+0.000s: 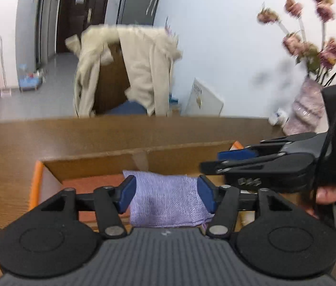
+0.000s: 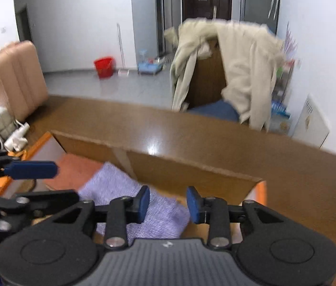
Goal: Organize soft objects
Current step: 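Carry the purple cloth into the box and open both grippers, then close both grippers on the pink satin bow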
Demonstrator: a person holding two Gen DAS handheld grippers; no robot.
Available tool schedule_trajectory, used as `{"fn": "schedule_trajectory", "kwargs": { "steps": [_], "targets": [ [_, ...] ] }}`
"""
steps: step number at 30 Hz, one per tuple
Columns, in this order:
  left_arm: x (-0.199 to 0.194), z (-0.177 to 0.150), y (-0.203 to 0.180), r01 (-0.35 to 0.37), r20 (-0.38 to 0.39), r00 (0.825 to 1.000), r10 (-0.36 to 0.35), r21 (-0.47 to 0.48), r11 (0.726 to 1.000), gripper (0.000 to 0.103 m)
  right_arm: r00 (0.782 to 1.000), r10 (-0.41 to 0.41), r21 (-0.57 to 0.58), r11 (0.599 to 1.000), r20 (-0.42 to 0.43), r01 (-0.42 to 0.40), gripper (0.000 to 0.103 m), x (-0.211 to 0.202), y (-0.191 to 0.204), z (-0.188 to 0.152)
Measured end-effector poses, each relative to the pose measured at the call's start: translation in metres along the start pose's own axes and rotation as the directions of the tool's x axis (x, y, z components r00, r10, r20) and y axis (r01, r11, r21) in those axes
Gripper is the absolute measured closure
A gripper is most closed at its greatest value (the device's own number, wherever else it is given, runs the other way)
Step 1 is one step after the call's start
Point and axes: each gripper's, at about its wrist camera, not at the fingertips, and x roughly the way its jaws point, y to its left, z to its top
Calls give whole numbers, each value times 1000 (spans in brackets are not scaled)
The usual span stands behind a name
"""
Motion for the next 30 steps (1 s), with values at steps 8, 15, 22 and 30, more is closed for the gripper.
{"fn": "schedule_trajectory", "kwargs": {
  "steps": [8,15,22,30],
  "targets": [
    [-134,-20,-29,-28,175,985,9,106,994,17,973,24,-63,998,231,-10,45,-154,11,-32],
    [-244,-97,-34,-98,353,933,66,74,992,3,913,99,-105,992,395,-62,27,-260,40,-115],
    [-291,-207,-40,-269,402,886,231,39,962,0,864,187,-107,982,467,-155,18,-291,71,-227],
    [-311,-265,-48,-199,347,921,180,19,980,0,901,122,-1,991,417,-133,18,-301,104,-318]
  ]
}}
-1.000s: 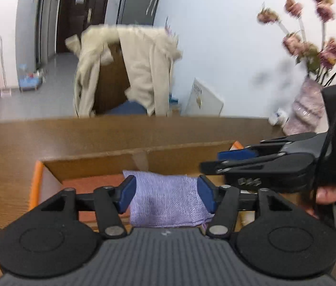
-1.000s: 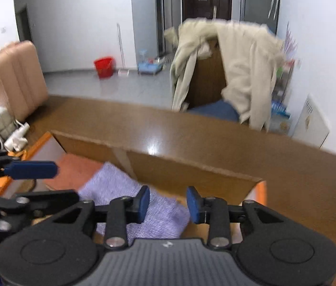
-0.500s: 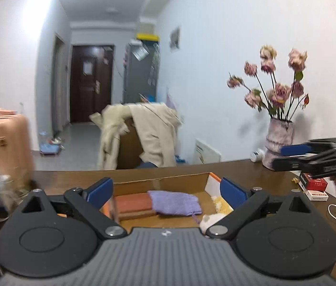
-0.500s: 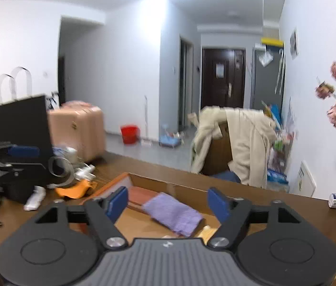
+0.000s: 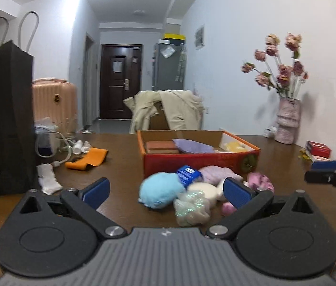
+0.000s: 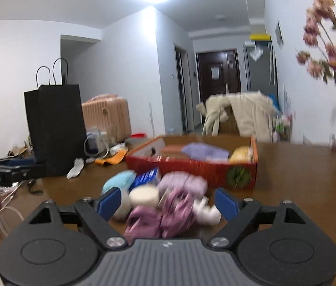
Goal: Organize soft objects
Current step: 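Close both grippers on the pink satin bow, then carry the pink bow into the box and open both grippers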
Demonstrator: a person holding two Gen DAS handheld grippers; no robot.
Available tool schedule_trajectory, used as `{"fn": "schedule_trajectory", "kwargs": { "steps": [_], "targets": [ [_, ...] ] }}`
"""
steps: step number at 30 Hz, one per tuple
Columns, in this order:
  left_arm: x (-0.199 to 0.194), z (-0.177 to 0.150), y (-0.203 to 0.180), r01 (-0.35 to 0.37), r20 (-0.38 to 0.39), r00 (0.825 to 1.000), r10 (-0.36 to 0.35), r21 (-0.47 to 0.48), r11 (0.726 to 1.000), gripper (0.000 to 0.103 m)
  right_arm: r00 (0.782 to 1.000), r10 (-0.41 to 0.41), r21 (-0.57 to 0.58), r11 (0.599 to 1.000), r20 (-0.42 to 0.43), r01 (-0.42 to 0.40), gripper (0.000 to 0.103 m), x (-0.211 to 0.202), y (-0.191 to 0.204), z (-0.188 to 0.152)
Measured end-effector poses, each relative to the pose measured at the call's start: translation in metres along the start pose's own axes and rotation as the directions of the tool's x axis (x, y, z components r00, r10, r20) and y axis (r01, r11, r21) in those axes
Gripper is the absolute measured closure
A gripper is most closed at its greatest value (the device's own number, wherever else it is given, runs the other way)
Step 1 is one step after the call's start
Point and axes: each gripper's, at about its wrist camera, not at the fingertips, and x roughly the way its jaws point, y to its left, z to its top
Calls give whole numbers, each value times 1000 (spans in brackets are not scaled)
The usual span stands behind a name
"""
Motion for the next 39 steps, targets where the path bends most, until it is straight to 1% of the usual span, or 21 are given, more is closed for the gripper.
{"fn": "schedule_trajectory", "kwargs": {
  "steps": [3,6,8,10,11,13,15,18,19,21,22,23,24,25,26,27,28,31,32,35,39],
  "targets": [
    [10,1,-6,3,-19,1000,-2,21,1000,0,1000,-31,-28,999,-4,31,18,-5,2,-7],
    [20,-3,-14,28,-46,999,-27,20,999,0,1000,-21,8,1000,1,21,20,-2,-4,-10],
    [29,-8,-21,44,-72,996,-43,16,999,0,999,-36,18,999,-27,36,22,9,-5,-13],
    [38,-16,-27,66,-100,993,-65,1,998,0,994,-79,42,996,-72,82,31,24,-10,-10],
    [44,-19,-30,85,-120,989,-86,-8,996,0,993,-87,59,994,-82,92,33,31,-13,-10],
    [59,-22,-41,106,-170,980,-104,1,994,0,995,-68,93,993,-73,74,36,40,-20,-10],
    [70,-26,-53,143,-182,974,-136,26,989,0,997,-44,131,990,-59,51,37,51,-28,-10],
    [93,-31,-65,180,-214,961,-173,12,984,1,997,-20,126,992,-72,29,40,70,-34,-7],
    [101,-34,-68,183,-227,957,-179,-1,983,3,997,-8,123,992,-71,16,41,76,-35,-5],
    [116,-39,-71,206,-261,943,-205,-25,978,14,997,13,123,992,-71,-4,42,86,-35,-3],
    [123,-40,-73,217,-277,936,-218,-35,975,16,997,24,122,992,-72,-15,46,92,-35,-3],
    [130,-42,-74,227,-297,927,-230,-46,973,23,996,37,120,992,-79,-27,49,97,-36,-3],
    [137,-43,-75,236,-314,918,-242,-59,970,30,995,49,121,992,-89,-39,57,102,-37,-5],
    [143,-45,-75,249,-331,907,-260,-77,966,33,992,66,130,990,-103,-52,62,107,-38,-7],
    [150,-47,-74,260,-347,895,-280,-104,960,41,990,76,140,988,-117,-59,62,111,-41,-10],
    [153,-48,-72,268,-349,890,-294,-122,956,45,987,85,153,986,-135,-64,65,115,-43,-13],
    [154,-49,-70,273,-342,890,-303,-133,953,47,985,92,167,984,-148,-67,71,119,-46,-17],
    [158,-48,-66,288,-340,880,-331,-171,942,59,981,109,207,975,-163,-74,81,128,-52,-24],
    [159,-48,-64,290,-340,878,-337,-183,939,63,980,117,215,973,-163,-80,83,129,-53,-25],
    [160,-46,-63,293,-340,875,-346,-198,935,68,979,127,236,968,-161,-87,84,131,-56,-27],
    [156,-45,-64,289,-340,878,-336,-183,940,69,977,150,257,960,-152,-107,86,131,-57,-29]
  ]
}}
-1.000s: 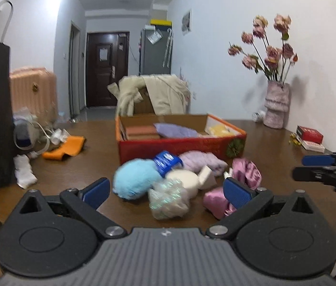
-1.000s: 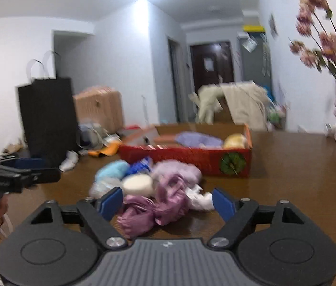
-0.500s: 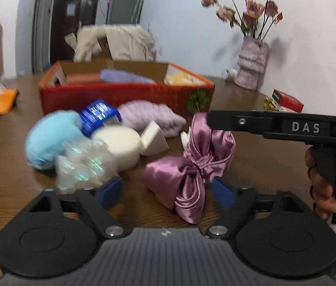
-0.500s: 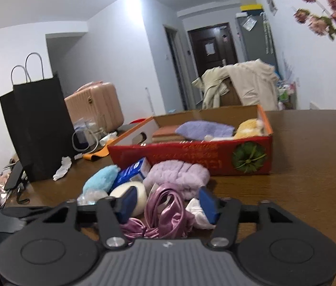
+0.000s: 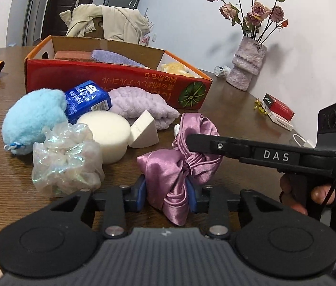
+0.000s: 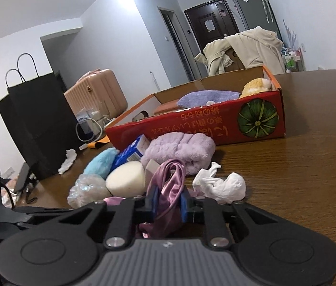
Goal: Organize soft objects
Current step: 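Carry the pink bow into the box and open both grippers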
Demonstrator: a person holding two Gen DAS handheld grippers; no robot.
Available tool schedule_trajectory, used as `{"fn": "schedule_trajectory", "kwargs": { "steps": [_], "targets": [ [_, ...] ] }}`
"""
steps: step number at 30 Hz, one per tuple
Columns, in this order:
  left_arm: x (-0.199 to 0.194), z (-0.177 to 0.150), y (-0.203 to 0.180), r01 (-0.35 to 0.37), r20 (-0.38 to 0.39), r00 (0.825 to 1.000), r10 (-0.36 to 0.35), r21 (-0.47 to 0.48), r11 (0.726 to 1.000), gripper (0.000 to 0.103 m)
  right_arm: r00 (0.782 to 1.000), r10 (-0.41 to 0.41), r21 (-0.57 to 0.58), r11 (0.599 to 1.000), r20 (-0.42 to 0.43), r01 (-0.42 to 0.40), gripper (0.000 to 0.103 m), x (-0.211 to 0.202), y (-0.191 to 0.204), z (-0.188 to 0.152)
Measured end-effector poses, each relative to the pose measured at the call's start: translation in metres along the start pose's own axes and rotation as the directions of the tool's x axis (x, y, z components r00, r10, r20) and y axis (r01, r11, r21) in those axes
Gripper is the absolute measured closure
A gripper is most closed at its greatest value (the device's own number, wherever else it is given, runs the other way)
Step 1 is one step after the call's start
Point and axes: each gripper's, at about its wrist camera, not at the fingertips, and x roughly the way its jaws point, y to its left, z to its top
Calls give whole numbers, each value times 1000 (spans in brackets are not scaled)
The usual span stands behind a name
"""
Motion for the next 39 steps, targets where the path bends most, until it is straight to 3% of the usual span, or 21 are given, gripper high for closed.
{"fn": "schedule_trajectory", "kwargs": {
  "steps": [5,8,10,15,18,22,26,31,36,39],
  "targets": [
    [-8,2,-9,-10,17,1000,10,7,1000,73,1000,16,-9,1000,3,-16,93,-5,5,1],
    [-21,2,-9,22,56,998,-22,-8,1000,74,1000,24,-31,999,9,-24,95,-15,16,9],
    [-27,7,-11,28,60,998,-28,0,1000,74,997,68,-26,997,47,-67,97,-27,19,12],
    [-49,23,-18,67,155,985,-69,16,998,75,996,70,28,997,58,-72,98,-35,19,27],
    [-45,48,-22,88,145,985,-92,38,995,77,991,69,-7,998,116,-69,98,-45,23,43],
    [-41,91,-32,115,195,971,-137,120,986,77,985,58,6,998,163,-60,98,-49,10,76],
    [-7,160,-24,139,198,966,-167,145,979,77,982,38,-24,999,184,-34,98,-31,-8,135],
    [77,242,0,142,101,983,-153,106,984,77,987,-60,-17,998,151,64,98,29,-46,204],
    [165,278,33,79,27,996,-80,33,996,76,984,-172,13,985,51,172,98,114,-94,243],
    [212,284,51,17,-24,1000,-18,-21,1000,69,967,-253,-12,967,-13,253,95,160,-112,250]
  ]
}}
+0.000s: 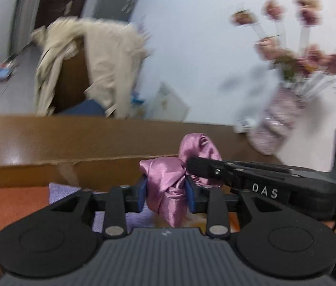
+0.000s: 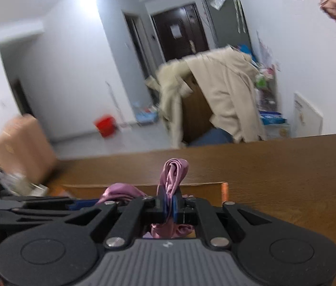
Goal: Organize soft objects
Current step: 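Carry the pink bow into the box and open both grippers, then withdraw both tools from the box back over the pile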
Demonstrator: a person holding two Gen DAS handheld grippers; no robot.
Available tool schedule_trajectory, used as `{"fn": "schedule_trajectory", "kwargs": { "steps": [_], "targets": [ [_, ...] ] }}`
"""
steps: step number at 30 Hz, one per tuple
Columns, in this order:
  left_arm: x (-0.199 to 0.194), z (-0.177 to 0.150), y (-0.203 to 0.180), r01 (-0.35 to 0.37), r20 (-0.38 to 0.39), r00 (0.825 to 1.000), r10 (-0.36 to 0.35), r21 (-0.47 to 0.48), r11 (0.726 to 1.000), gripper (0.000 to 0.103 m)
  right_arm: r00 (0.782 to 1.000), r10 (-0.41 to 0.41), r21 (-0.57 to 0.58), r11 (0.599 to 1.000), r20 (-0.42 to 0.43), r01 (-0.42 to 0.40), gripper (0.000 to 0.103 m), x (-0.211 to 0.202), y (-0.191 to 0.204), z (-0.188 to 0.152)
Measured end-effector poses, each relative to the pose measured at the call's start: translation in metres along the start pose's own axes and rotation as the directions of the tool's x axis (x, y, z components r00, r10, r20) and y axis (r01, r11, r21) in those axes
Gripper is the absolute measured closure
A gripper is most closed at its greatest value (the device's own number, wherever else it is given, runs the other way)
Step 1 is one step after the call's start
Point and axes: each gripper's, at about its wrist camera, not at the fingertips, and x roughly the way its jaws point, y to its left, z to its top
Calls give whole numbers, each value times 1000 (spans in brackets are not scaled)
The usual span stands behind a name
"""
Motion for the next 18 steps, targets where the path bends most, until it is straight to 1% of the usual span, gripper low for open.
{"fn": "schedule_trajectory", "kwargs": {
  "steps": [1,2,3,5,7,9,12,14,15,16,18],
  "targets": [
    [9,0,4,-13,-23,1000,13,1,1000,68,999,-23,-6,1000,-23,23,90,12,0,0],
    [14,-2,6,-25,-38,999,25,6,1000,65,997,-63,-26,998,-43,62,89,23,0,-2],
    [16,-4,9,-34,-42,999,34,13,999,58,995,-90,-47,995,-48,88,89,30,1,-4],
    [10,-7,12,-40,-38,998,40,26,999,54,995,-88,-63,994,-43,85,87,35,1,-11],
    [-6,-8,10,-44,-21,999,45,53,998,52,996,-82,-72,994,-24,80,78,29,1,-15],
    [-31,-7,2,-53,17,999,52,84,995,38,997,-73,-83,994,12,73,71,16,3,-16],
    [-75,-7,-11,-73,102,993,59,140,987,36,997,-25,-96,995,71,31,69,-21,10,-12],
    [-109,-13,-18,-86,152,986,63,150,985,33,994,-1,-114,993,106,13,65,-49,16,-9],
    [-126,-18,-20,-94,177,982,67,147,985,30,992,13,-119,993,124,2,62,-64,19,-9],
    [-149,-27,-21,-106,217,974,72,151,983,28,990,34,-125,992,140,-16,54,-81,22,-11],
    [-187,-49,-23,-140,281,955,92,153,978,21,984,82,-133,989,160,-60,45,-112,30,-18]
  ]
}}
